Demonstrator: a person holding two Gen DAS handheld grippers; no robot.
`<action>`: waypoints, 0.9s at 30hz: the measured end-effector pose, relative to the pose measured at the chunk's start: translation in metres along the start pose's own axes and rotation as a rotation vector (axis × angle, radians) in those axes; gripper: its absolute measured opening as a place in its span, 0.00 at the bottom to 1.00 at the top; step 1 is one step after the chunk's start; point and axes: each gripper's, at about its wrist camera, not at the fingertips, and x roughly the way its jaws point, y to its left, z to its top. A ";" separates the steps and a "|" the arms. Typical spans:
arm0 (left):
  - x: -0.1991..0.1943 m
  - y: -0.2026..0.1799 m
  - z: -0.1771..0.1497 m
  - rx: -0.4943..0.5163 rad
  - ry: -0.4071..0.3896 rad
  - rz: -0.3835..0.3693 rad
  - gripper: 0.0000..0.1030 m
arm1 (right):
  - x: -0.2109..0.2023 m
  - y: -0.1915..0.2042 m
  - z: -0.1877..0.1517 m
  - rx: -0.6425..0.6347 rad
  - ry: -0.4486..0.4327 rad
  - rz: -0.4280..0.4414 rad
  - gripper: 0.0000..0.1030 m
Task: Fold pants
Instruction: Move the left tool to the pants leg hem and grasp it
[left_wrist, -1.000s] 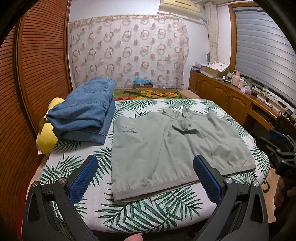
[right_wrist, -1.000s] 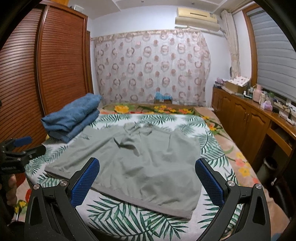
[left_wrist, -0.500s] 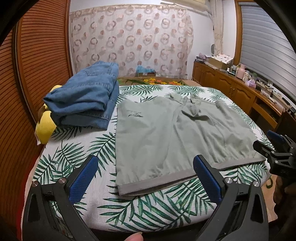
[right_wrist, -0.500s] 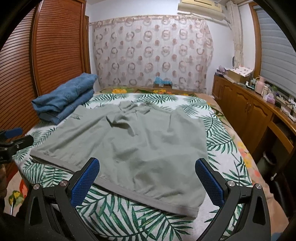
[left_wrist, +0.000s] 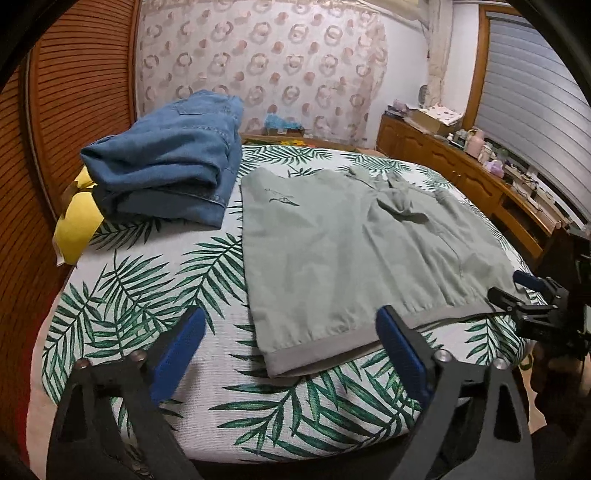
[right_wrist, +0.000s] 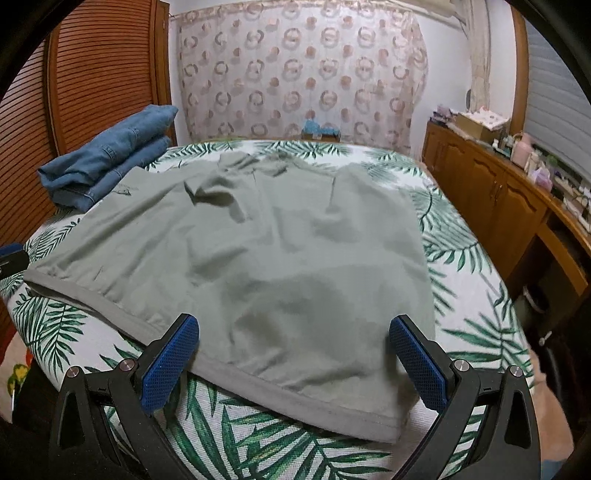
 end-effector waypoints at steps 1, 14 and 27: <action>0.000 0.000 0.000 0.004 0.005 -0.006 0.79 | -0.002 0.001 0.000 -0.002 0.006 -0.001 1.00; 0.006 0.011 -0.017 -0.016 0.059 -0.044 0.43 | -0.028 0.006 -0.006 -0.005 0.023 0.027 1.00; 0.007 0.010 -0.023 -0.018 0.081 -0.083 0.32 | -0.038 0.000 -0.006 -0.032 0.015 0.050 1.00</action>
